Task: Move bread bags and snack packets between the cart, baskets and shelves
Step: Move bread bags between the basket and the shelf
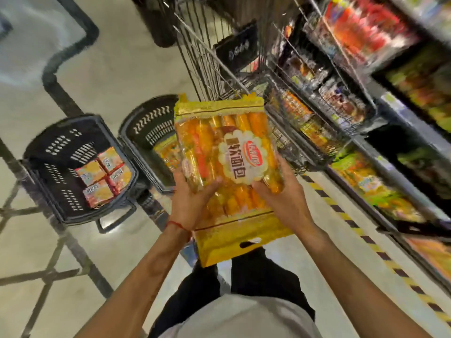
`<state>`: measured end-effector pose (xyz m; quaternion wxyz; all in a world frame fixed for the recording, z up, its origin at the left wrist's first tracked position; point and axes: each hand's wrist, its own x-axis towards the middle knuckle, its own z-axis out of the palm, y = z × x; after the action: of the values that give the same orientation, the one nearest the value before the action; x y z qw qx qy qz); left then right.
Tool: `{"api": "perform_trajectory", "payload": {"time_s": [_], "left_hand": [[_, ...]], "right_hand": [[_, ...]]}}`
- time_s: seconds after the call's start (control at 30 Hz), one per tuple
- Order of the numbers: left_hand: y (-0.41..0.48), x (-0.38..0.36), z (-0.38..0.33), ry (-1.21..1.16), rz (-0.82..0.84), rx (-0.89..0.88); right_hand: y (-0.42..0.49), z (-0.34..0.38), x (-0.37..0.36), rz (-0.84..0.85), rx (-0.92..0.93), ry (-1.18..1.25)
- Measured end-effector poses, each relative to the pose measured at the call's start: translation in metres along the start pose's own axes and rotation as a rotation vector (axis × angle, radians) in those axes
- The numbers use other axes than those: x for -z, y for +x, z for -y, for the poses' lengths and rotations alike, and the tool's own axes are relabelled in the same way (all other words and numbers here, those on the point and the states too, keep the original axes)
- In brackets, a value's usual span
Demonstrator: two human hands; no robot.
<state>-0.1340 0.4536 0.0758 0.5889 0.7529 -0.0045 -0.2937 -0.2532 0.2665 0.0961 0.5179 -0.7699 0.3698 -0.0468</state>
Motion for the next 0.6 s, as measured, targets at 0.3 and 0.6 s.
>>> {"api": "perform_trajectory", "payload": {"time_s": [0.3, 0.6], "left_hand": [[-0.082, -0.135, -0.017, -0.010, 0.131, -0.109], [-0.157, -0.314, -0.034, -0.038, 0.049, -0.224]], "right_hand": [[-0.078, -0.061, 0.138, -0.167, 0.008, 0.111], [-0.151, -0.159, 0.291, -0.586, 0.073, -0.050]]}}
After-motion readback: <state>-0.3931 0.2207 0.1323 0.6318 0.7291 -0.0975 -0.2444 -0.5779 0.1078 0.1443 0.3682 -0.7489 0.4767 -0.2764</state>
